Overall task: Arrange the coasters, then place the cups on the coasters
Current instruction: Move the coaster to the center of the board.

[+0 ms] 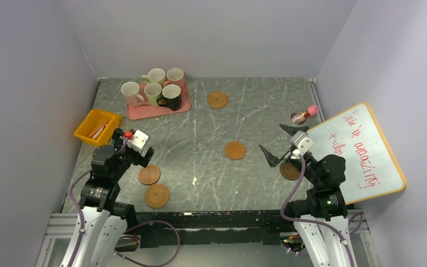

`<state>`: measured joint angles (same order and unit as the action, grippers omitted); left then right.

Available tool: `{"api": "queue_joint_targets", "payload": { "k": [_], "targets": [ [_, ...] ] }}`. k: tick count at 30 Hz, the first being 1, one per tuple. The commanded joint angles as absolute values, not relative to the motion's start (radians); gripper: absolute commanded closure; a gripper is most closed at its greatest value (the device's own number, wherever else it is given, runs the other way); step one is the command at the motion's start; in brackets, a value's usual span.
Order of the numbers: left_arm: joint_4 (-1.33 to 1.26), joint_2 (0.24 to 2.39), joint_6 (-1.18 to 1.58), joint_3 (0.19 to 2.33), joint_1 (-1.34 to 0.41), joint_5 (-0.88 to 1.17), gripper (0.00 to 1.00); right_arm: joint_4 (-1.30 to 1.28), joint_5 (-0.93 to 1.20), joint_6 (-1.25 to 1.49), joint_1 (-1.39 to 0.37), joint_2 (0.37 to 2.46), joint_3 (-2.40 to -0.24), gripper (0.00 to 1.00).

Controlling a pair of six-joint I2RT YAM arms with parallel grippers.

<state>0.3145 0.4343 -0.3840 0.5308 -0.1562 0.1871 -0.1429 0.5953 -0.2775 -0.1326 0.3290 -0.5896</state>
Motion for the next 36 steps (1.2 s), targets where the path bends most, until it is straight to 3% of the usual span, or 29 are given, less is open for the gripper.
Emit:
{"api": "queue_joint_targets", "payload": {
  "k": [1, 16, 36],
  "targets": [
    [0.368, 0.485, -0.475, 0.597, -0.155, 0.201, 0.04, -0.137, 0.634, -0.329, -0.137, 0.347, -0.591, 0.0],
    [0.435, 0.62, -0.684, 0.542, -0.155, 0.114, 0.04, -0.141, 0.645, -0.359, -0.137, 0.347, -0.577, 0.0],
    [0.216, 0.855, -0.846, 0.321, -0.157, 0.026, 0.04, -0.141, 0.652, -0.379, -0.137, 0.342, -0.566, 0.0]
  ]
}}
